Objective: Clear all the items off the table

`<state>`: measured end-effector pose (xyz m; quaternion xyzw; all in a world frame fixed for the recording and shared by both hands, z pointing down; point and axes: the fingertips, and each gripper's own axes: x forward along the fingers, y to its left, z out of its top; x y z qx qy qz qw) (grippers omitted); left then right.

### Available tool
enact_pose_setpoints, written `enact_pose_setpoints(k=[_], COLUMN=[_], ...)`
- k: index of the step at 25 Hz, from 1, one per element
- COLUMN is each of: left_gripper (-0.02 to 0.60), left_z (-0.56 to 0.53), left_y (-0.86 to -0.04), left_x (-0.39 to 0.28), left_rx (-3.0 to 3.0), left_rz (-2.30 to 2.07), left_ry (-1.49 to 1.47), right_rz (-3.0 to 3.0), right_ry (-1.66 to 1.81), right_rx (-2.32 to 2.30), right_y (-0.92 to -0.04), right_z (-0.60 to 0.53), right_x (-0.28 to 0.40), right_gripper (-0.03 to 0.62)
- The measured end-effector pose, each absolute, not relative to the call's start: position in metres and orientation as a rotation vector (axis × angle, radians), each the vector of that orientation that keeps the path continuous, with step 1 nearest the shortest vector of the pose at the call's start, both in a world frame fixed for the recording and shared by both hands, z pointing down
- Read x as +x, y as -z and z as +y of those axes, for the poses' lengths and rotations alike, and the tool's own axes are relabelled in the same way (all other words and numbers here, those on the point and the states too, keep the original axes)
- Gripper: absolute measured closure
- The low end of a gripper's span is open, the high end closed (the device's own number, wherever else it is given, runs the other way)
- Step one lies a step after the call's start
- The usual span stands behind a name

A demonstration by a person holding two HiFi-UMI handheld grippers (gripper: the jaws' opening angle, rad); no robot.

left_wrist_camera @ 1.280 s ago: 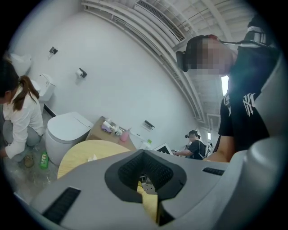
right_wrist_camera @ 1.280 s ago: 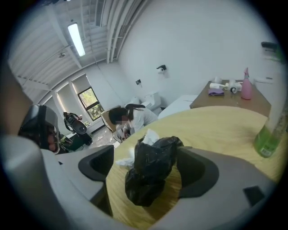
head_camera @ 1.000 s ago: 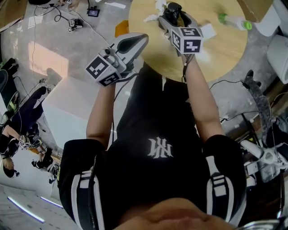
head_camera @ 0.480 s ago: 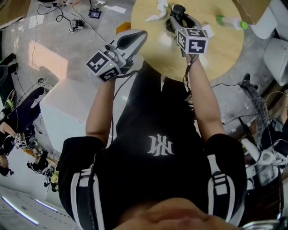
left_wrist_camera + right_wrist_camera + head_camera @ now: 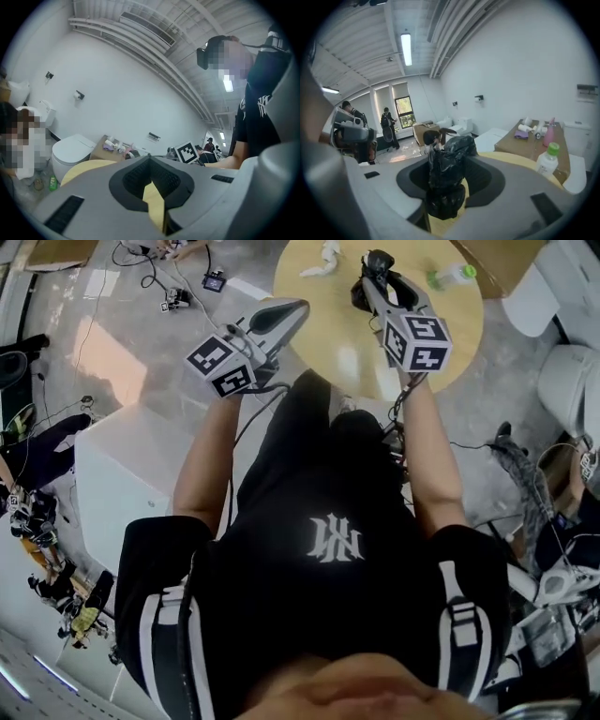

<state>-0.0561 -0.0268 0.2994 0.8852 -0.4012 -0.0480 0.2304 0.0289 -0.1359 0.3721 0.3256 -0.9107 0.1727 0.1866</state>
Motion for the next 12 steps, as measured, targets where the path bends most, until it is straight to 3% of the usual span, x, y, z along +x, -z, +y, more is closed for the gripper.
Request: enact_pose_setpoints(k=[12], left_gripper=[0.569], left_z=[0.077], left_y=[-0.248], left_x=[-0.039], left_rx=[2.433], left_rz=[-1.378], left_ry=[0.045], right_rz=[-2.877], right_ry=[-0.287], right_rx=[0.715], right_y=[-0.256], right_z=[-0.04], right_x=[0.042], right_gripper=[0.422])
